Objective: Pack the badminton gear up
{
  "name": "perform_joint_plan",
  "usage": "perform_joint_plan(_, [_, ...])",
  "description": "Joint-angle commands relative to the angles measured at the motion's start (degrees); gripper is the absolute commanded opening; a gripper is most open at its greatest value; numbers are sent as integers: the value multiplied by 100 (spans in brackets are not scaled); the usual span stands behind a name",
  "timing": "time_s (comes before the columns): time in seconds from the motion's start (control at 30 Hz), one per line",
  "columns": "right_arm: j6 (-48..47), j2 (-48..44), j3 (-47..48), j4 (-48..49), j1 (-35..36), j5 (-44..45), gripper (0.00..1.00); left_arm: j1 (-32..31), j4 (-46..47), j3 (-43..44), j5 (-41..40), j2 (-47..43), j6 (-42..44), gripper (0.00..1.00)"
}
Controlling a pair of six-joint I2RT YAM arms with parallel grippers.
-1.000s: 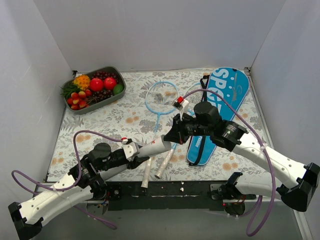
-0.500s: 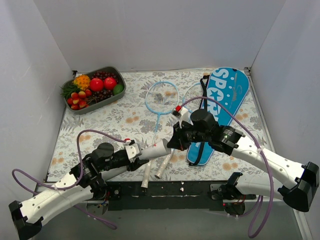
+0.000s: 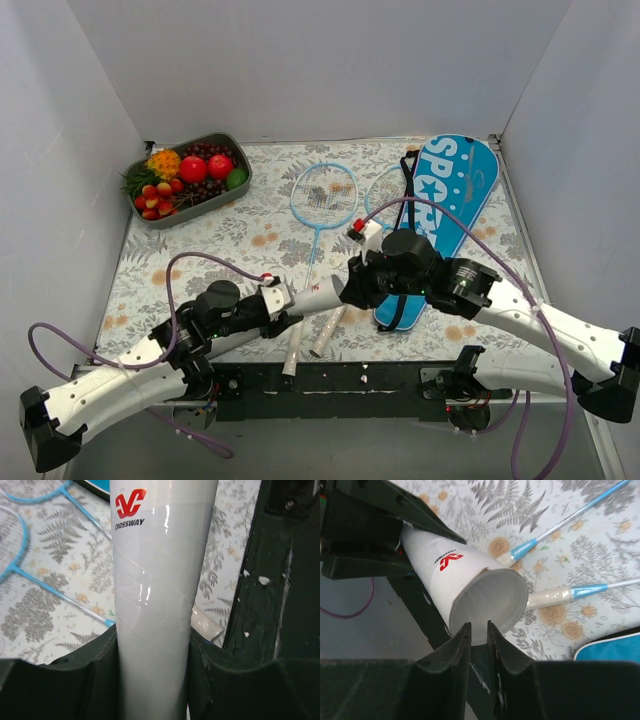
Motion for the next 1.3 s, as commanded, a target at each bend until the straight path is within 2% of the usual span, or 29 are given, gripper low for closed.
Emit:
perform_joint_plan(0.0, [-36, -378, 726, -476, -205, 474, 29, -20, 1474, 616, -1368, 403, 28, 0])
perform_joint_plan(0.03, [-72, -431, 875, -712, -267, 554, 29, -29, 1465, 670, -1980, 528, 151, 0])
perform_joint_plan(0.07, [-89, -518, 937, -802, -311, 738, 29, -29, 1509, 722, -2195, 642, 213, 0])
perform_joint_plan(0.17, [-125, -694, 1078, -1092, -364, 1213, 31, -20, 1709, 916, -2748, 1072, 442, 1])
perform_joint_plan(0.27, [-168, -774, 1148, -1277, -382, 1258, 32, 137, 1799, 1240, -3048, 1538, 486, 4])
perform_joint_plan(0.37, [-221, -827, 1193, -1409, -391, 1267, 32, 847, 1651, 1802, -2848, 2171, 224, 3])
perform_joint_plan(0.4, [-239, -836, 1210, -1426, -391, 1267, 32, 1424, 1597, 1978, -2456, 2372, 118, 2])
perform_joint_plan(0.5, [-274, -880, 1193, -1453, -399, 1188, 32, 2270, 1342, 2593, -2189, 3155, -155, 1])
perform_joint_plan(0.7, [-239, -924, 1008, -1365, -408, 801, 32, 3124, 1184, 3420, -2057, 4421, -199, 0])
perform_joint_plan(0.87, [-213, -994, 903, -1356, -408, 485, 32, 3407, 974, 3535, -1881, 5010, -7, 0])
perform_joint_plan(1.13, [-204, -1134, 640, -1330, -408, 274, 32, 3460, 920, 3114, -1854, 5529, 459, 0])
perform_joint_plan(1.27, [-195, -1205, 490, -1321, -408, 221, 37, 3565, 902, 3017, -1845, 5767, 539, 2])
